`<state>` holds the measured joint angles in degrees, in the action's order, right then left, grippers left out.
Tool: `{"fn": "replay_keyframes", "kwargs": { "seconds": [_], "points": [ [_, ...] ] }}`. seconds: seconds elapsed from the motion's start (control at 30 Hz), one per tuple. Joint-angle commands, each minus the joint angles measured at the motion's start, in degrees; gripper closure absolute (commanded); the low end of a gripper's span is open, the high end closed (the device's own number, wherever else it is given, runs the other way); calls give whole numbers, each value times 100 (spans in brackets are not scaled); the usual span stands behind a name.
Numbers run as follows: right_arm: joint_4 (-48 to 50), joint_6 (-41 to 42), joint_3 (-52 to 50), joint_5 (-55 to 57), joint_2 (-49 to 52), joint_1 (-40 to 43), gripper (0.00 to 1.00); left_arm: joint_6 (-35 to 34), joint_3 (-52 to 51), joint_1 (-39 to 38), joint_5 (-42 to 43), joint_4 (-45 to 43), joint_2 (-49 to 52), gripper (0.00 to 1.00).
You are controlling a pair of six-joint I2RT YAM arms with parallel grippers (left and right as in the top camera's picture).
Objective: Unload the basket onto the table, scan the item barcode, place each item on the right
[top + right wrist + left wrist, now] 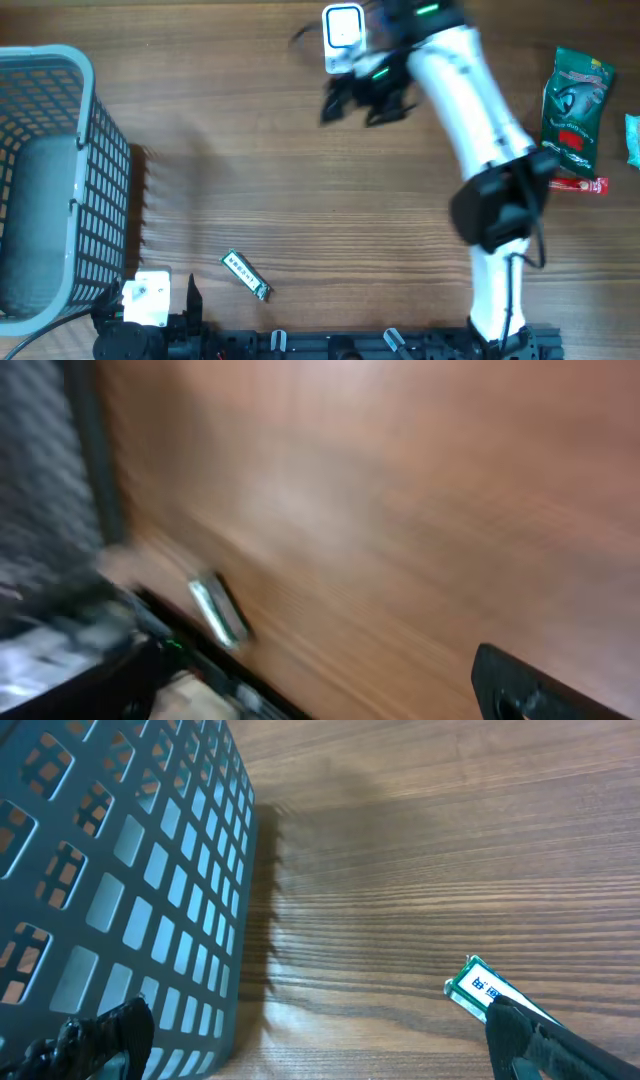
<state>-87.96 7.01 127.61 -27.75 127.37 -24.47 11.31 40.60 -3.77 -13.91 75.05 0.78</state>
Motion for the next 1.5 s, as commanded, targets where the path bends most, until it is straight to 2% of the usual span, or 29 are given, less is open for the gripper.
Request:
{"fn": "replay_keyframes", "kwargs": {
  "seconds": [0.0,0.23,0.43,0.5,0.63,0.7,0.8,1.03,1.3,1.47],
  "points": [
    [17,592,-63,1405,-7,-1176,0,50,11,-24,-57,-15,-35,0],
    [476,1117,-249,1408,-7,-2763,0,50,11,-24,-57,-17,-35,0],
    [1491,1325,-1545,1268,-7,-3381,0,50,11,-24,-55,-15,-35,0],
    [1987,1419,-2159,501,-7,-3451,0,50,11,-24,-57,-17,-35,0],
    [2020,1403,-2197,-577,-9,-3445,0,50,11,-24,-57,-15,-35,0],
    [2026,1440,-2199,-1104,-9,-3379,0,50,11,-24,-57,-17,-35,0],
    [1993,2002,-2199,-1108,-9,-3287,0,50,11,-24,-57,-17,-35,0],
    [2031,2166,-2199,111,-9,-3108,0,50,11,-24,-57,-17,-35,0],
    [1818,1982,-2199,426,-9,-1360,0,50,11,-24,-57,-17,-35,0],
    [1471,1091,-2199,424,-11,-501,0,50,11,-24,-57,-17,-35,0]
  ]
}}
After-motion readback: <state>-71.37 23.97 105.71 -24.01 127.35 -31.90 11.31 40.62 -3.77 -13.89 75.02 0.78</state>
